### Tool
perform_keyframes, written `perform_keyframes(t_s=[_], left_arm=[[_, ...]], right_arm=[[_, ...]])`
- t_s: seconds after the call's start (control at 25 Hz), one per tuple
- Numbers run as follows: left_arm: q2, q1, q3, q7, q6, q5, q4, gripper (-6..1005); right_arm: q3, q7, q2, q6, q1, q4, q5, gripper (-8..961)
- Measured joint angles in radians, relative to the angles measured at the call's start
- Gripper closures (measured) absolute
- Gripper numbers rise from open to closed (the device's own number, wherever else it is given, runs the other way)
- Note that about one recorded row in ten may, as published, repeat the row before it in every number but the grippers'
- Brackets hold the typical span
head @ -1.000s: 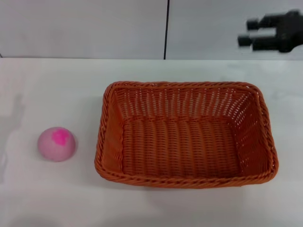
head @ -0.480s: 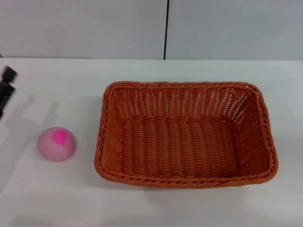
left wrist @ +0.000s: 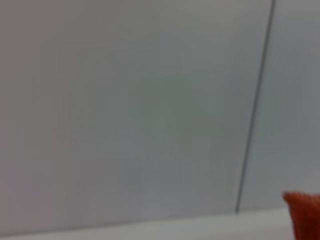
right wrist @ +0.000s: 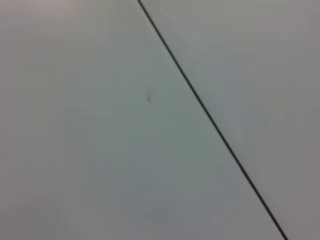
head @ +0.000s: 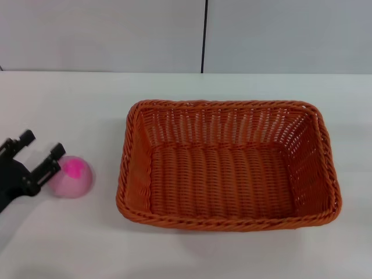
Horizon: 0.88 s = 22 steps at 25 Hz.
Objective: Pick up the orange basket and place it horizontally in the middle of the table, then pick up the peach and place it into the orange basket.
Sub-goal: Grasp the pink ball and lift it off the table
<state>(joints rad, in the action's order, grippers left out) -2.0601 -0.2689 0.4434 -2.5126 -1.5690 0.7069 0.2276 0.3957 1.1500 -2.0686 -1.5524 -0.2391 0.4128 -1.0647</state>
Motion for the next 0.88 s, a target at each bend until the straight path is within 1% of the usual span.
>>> perform_keyframes(t_s=[0.08,0.12,0.36,0.48,0.52,0.64,0.88], left_arm=[[0.000,0.003,-0.044,-0.005,0.023,0.000,0.002,256],[0.000,0.003,-0.044,-0.005,0.023,0.000,0.002,257],[0.000,0.000,-0.116,-0.017,0.069,0.000,0.003,261],[0.000,0.000,-0.116,-0.017,0.069,0.000,0.003,260],[0.000,-0.004,-0.147,-0.018,0.077,0.001,0.004,260],[-0.003,0.000,-0.147,-0.051,0.078,0.008,-0.001,348],[-0.004,0.003,-0.144,-0.083,0.082,0.008,-0.007,602]], right_arm=[[-0.020,-0.008,0.003,0.001,-0.001,-0.019,0.001,336],[-0.020,-0.008,0.003,0.001,-0.001,-0.019,0.001,336],[-0.032,-0.011,0.003,0.004,-0.010,-0.024,0.002,336],[-0.032,-0.011,0.003,0.005,-0.013,-0.024,0.002,336],[-0.033,-0.011,0.003,0.005,-0.014,-0.024,0.002,336],[-0.034,-0.011,0.003,0.006,-0.015,-0.025,0.003,336],[-0.043,-0.012,0.003,0.027,-0.015,-0.025,0.006,336]])
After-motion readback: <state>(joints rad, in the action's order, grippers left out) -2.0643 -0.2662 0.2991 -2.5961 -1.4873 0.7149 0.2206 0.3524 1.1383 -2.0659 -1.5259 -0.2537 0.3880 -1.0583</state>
